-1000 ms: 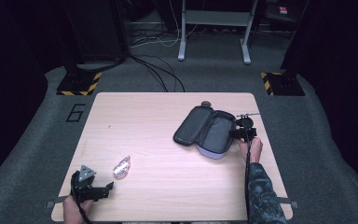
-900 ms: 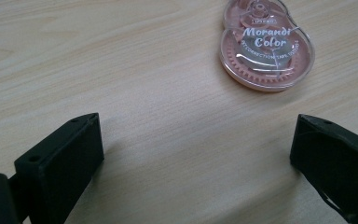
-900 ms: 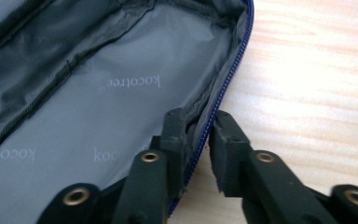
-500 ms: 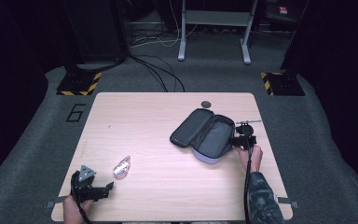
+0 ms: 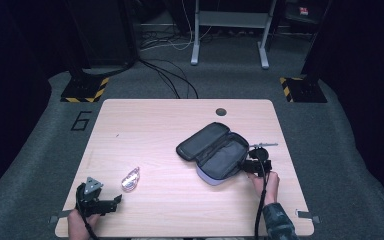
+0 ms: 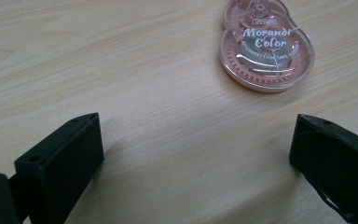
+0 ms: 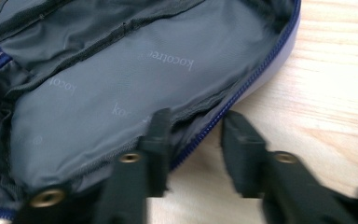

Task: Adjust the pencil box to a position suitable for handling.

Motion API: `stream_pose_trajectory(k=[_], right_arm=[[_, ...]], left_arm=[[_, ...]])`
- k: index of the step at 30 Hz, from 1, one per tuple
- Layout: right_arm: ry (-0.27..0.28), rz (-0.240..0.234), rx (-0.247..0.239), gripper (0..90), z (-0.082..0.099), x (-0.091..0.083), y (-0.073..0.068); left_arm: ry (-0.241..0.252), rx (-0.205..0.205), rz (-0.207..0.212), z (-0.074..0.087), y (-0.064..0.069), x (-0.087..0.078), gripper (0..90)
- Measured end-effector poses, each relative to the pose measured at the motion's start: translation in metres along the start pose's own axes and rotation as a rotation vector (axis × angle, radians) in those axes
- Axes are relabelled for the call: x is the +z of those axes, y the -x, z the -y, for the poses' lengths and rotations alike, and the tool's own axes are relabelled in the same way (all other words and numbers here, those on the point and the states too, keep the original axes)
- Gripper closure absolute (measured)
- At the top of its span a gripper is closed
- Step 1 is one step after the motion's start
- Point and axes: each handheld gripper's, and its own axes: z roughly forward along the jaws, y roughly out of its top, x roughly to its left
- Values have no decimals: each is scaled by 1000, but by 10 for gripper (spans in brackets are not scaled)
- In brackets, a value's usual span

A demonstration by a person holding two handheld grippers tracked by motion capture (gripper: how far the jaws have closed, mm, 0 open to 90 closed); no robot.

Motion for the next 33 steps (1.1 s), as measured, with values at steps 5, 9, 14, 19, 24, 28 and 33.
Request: stream_pose_trajectory(k=[5, 9, 14, 19, 24, 28, 33], right_arm=[[53, 18, -6, 419, -7, -11, 16], [80, 34, -7, 405, -26, -6, 39], [88, 46, -56, 419, -44, 3, 43], [70, 77, -89, 495, -68, 16, 46], [20, 78, -84, 622, -75, 27, 47], [3, 55, -102, 739, -73, 32, 49], [4, 91, -73, 862, -69, 32, 46]], left_arm=[[0, 0, 0, 0, 0, 0, 27], [2, 0, 1, 0, 0, 0, 27], [1, 0, 1, 0, 0, 0, 27], [3, 0, 0, 0, 0, 0, 27], [6, 1, -5, 0, 0, 0, 31], [6, 1, -5, 0, 0, 0, 31], [7, 1, -7, 0, 0, 0, 33]])
